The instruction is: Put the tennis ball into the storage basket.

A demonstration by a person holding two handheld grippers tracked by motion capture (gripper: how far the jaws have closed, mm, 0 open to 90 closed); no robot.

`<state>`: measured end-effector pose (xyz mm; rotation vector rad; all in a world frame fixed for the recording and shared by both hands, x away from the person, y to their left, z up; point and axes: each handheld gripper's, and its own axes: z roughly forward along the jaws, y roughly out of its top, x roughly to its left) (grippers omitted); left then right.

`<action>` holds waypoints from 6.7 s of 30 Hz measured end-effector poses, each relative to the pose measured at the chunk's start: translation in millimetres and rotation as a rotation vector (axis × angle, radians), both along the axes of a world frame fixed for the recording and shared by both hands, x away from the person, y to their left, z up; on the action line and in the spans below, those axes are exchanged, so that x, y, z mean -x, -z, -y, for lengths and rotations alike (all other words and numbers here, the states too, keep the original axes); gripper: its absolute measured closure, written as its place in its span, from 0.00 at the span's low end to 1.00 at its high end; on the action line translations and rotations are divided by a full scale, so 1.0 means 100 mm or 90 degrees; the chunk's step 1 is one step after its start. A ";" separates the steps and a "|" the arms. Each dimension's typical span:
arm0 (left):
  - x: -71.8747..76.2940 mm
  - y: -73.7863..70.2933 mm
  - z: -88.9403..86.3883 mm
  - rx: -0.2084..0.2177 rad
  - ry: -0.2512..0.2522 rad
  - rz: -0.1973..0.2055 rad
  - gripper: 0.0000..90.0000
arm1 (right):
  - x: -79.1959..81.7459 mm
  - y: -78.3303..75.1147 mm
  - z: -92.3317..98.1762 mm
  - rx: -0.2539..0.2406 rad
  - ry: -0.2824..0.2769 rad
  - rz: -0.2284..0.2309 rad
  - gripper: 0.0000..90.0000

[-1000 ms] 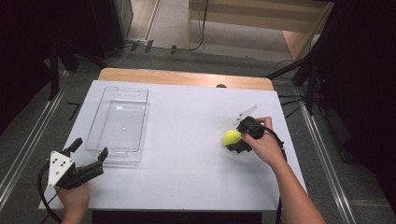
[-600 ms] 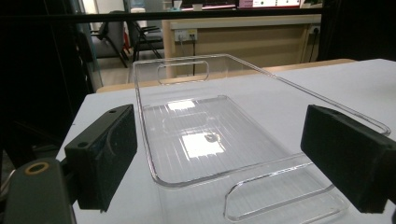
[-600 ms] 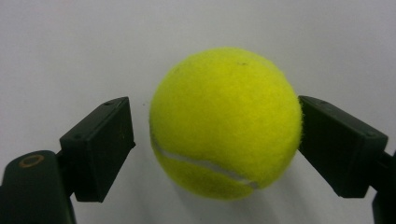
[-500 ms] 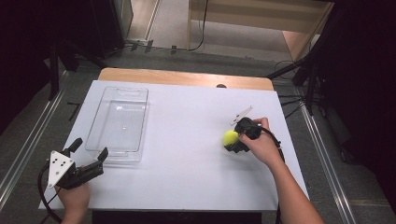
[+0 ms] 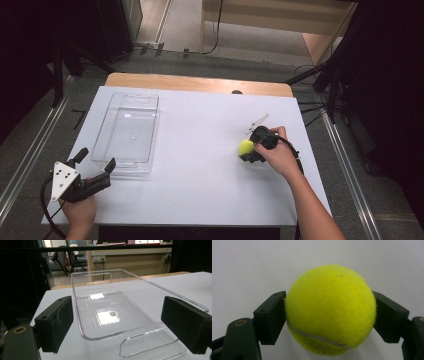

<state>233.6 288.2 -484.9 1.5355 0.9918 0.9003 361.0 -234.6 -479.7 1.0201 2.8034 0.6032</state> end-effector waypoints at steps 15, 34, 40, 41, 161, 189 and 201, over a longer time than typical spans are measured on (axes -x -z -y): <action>0.00 0.00 0.00 -0.001 0.000 0.000 0.13 | -0.02 0.03 0.02 -0.007 0.016 -0.009 0.25; 0.00 0.00 0.00 -0.004 0.001 0.000 0.13 | -0.02 0.03 0.01 -0.009 0.018 -0.005 0.26; 0.00 0.00 0.00 -0.002 0.000 0.000 0.13 | -0.02 -0.01 -0.01 -0.019 0.024 -0.004 0.26; 0.00 0.00 0.00 -0.002 0.000 0.000 0.13 | -0.02 -0.01 -0.01 -0.019 0.024 -0.004 0.26; -0.01 0.00 0.00 0.002 0.003 0.001 0.13 | -0.32 -0.51 -1.41 -0.074 -0.144 0.015 0.26; -0.01 0.00 -0.01 0.008 0.005 0.002 0.13 | -0.36 -0.66 -1.82 -0.090 -0.176 0.020 0.26; -0.01 0.00 -0.01 0.008 0.006 0.002 0.13 | -0.39 -0.71 -1.99 -0.091 -0.198 0.030 0.26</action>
